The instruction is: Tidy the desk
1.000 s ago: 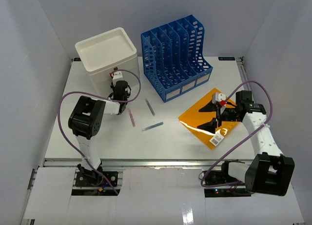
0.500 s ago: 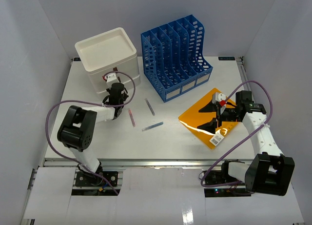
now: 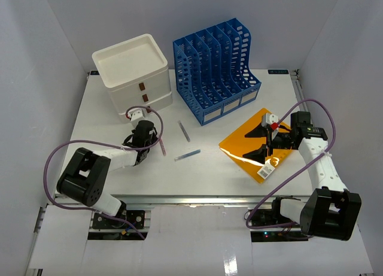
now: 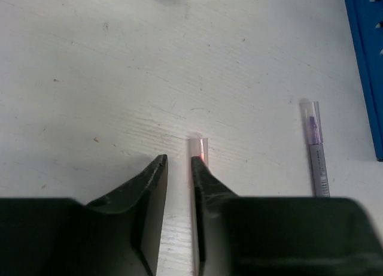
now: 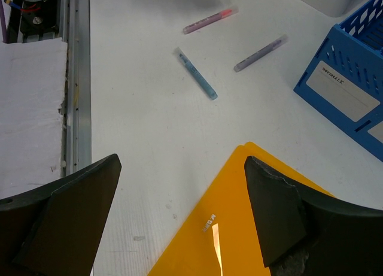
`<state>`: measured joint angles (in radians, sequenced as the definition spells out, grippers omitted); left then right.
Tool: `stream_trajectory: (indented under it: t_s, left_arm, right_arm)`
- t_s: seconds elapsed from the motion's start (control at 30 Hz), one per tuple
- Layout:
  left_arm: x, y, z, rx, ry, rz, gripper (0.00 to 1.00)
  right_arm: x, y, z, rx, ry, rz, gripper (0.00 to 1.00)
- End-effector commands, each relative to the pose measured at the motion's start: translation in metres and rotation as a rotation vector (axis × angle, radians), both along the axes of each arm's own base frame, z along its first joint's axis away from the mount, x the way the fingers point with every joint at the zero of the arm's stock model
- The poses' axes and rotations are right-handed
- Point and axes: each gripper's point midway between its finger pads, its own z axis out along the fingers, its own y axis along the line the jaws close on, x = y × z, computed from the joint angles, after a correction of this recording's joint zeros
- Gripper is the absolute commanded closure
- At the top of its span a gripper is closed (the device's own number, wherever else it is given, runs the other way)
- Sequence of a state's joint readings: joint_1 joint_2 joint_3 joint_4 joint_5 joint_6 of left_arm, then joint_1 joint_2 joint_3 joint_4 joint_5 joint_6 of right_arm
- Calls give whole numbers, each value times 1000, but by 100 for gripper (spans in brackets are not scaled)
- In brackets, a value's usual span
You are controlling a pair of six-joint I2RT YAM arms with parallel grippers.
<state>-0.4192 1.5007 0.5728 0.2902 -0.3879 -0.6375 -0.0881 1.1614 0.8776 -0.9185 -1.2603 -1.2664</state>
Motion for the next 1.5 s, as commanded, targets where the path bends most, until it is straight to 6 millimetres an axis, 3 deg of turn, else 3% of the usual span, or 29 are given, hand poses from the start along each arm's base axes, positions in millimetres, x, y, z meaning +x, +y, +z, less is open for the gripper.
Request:
stream_trajectory:
  t_s: [0.0,0.07,0.1,0.4,0.63,1.0,1.27,1.47]
  left_arm:
    - [19,-1,20,62,-58,-6,41]
    - [33,2,24,129,-68,0,30]
    - [40,2,24,145,-71,12,30]
    - [99,12,12,272,-40,93,35]
    - [127,19,15,341,-30,154,42]
    - [130,38,18,389,-26,220,59]
    - [129,38,29,381,-52,208,94]
    - [117,37,35,332,-64,198,100]
  right_arm:
    - [2,1,17,31,-44,8,10]
    - [2,0,17,31,-44,6,10]
    - [3,0,17,31,-44,7,10]
    - [1,0,19,36,-50,10,10]
    - [0,1,20,39,-51,14,10]
    - [1,1,20,42,-42,16,10]
    - [1,1,19,42,-38,15,10]
    - [1,1,19,42,-37,15,10]
